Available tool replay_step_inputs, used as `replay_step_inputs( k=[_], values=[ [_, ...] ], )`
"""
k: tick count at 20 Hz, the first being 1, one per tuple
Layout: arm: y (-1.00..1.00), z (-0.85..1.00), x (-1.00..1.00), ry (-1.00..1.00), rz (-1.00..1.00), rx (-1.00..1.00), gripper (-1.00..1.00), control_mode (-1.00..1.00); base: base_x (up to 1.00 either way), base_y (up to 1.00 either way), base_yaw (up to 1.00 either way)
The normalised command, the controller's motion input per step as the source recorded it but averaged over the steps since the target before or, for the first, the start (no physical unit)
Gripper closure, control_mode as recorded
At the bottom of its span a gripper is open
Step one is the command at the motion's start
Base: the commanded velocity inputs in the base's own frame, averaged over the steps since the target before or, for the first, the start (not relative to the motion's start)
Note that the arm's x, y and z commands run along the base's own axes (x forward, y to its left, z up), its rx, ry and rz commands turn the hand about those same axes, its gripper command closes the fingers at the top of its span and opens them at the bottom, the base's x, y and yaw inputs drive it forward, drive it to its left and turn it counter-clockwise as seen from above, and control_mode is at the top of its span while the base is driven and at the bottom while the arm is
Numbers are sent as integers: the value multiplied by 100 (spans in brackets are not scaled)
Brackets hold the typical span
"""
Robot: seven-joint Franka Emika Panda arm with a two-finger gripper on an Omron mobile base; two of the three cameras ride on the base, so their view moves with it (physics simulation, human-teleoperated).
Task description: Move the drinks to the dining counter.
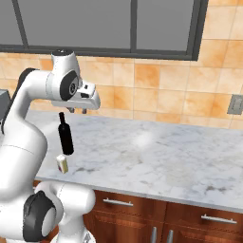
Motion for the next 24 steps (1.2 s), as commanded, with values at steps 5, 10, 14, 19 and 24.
replay_step_inputs(
  k=[5,10,14,19,24],
  values=[
    [0,-11,-3,0,0,0,-100,-100,0,0,0],
    [16,-13,-2,1,18,-2,-100,-100,0,0,0],
    [32,-15,1,9,27,-6,-100,-100,0,0,0],
    [34,-20,6,16,27,-7,-100,-100,0,0,0],
    [25,-31,11,17,19,-5,-100,-100,0,0,0]
  ],
)
